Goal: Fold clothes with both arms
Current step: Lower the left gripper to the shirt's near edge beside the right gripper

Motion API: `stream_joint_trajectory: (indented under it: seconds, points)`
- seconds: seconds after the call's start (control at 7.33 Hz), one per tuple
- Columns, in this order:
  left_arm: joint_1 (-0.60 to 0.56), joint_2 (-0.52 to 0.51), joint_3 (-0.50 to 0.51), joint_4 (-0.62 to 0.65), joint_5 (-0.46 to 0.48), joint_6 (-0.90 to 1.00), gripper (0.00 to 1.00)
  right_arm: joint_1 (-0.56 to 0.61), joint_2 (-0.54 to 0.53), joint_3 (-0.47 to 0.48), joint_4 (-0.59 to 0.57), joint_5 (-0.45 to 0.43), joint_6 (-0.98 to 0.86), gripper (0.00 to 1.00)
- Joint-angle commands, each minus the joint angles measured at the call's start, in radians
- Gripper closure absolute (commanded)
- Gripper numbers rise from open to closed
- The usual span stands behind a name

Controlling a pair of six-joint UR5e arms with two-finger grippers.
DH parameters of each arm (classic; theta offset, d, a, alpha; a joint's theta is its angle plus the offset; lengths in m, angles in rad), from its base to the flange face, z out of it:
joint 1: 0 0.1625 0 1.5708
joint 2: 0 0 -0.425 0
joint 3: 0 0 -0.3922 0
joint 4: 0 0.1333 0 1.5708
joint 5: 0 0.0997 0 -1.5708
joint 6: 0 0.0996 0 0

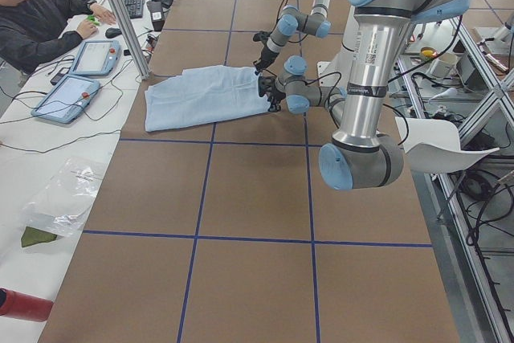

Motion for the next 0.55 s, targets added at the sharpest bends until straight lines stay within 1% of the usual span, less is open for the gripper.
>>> stream_joint_trajectory:
  seconds: [0.0,0.27,0.41]
  points:
    - [0.002,-0.001,0.003,0.004,-0.001,0.001,0.45,0.0,0.0,0.0,0.0,-0.004,0.0,1.0]
    - [0.003,-0.003,0.009,0.004,0.0,0.001,0.45,0.0,-0.003,0.006,0.0,-0.004,0.0,1.0]
    - [0.002,-0.003,0.011,0.004,-0.001,0.001,0.47,0.0,-0.003,0.006,0.0,-0.004,0.0,1.0]
